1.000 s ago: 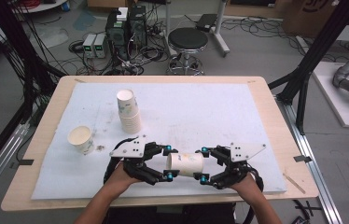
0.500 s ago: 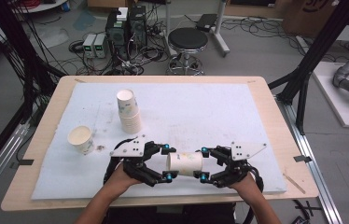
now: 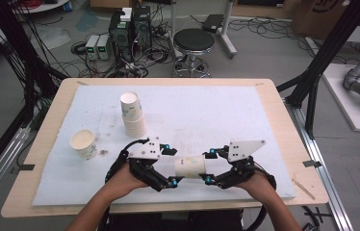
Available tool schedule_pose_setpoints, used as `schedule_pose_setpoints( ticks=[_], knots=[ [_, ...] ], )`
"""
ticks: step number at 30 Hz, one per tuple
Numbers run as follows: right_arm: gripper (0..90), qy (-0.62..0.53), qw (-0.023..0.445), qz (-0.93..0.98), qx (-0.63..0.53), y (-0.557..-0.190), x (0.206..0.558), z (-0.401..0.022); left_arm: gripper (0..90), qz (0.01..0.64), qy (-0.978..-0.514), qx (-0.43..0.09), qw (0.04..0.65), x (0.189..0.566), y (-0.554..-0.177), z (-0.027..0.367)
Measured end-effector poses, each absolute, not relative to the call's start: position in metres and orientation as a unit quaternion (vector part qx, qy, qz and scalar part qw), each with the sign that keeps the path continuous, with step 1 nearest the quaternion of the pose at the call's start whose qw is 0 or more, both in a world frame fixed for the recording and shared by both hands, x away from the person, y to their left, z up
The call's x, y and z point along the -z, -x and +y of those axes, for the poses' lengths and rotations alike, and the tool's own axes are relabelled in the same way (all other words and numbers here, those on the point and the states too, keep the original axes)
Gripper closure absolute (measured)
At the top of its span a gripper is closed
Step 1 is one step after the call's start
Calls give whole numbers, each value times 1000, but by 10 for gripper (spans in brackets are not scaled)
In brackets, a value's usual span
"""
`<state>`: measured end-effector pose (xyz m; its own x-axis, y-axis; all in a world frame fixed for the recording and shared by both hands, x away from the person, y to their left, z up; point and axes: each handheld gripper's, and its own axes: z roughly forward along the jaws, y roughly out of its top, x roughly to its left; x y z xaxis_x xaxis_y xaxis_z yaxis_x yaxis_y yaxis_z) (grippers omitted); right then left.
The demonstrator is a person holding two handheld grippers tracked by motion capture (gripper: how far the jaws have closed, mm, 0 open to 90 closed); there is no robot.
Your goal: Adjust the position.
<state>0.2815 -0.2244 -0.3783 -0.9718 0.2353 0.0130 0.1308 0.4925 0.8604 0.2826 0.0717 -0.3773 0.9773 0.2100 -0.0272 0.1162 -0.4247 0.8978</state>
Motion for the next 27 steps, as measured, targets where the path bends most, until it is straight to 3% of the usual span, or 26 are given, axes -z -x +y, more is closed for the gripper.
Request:
schedule_pose_setpoints(
  ticks=[12, 27],
  knots=[
    [321, -57, 74, 917, -388, -290, 352, -197, 153, 75, -880, -51, 467, 377, -288, 60],
    [317, -32, 84, 945, -314, -293, 342, -174, 191, 59, -905, -54, 417, 380, -289, 49]
  ],
)
